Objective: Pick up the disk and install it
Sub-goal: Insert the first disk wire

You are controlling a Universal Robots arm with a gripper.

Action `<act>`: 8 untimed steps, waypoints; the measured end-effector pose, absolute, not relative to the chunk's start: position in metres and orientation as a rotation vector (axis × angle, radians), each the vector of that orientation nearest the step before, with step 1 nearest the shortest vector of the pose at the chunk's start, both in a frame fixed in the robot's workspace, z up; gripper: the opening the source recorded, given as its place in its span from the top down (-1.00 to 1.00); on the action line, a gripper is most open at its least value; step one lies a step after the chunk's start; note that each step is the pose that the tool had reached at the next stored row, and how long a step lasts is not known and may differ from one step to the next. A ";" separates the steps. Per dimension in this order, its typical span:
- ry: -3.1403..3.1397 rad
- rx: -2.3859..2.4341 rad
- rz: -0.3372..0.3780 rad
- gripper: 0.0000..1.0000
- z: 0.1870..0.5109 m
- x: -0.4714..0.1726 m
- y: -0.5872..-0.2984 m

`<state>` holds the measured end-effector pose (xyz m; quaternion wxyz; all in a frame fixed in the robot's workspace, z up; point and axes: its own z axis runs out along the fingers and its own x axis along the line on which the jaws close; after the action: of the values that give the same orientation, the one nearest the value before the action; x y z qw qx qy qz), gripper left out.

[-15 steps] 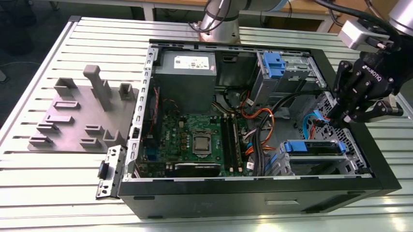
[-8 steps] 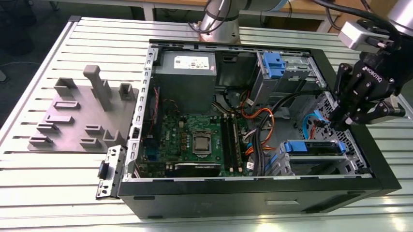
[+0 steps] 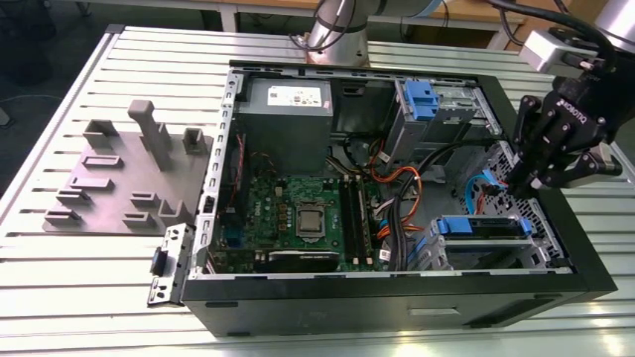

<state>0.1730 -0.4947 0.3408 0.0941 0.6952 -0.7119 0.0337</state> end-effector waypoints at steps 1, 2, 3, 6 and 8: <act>-2.111 2.062 0.100 0.37 0.341 0.173 -0.494; -2.111 2.062 0.099 0.37 0.340 0.173 -0.494; -2.111 2.061 0.099 0.40 0.340 0.173 -0.494; -2.110 2.061 0.099 0.65 0.340 0.174 -0.494; -2.110 2.061 0.099 0.67 0.340 0.174 -0.494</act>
<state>0.1737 -0.4940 0.3398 0.0948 0.6952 -0.7118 0.0333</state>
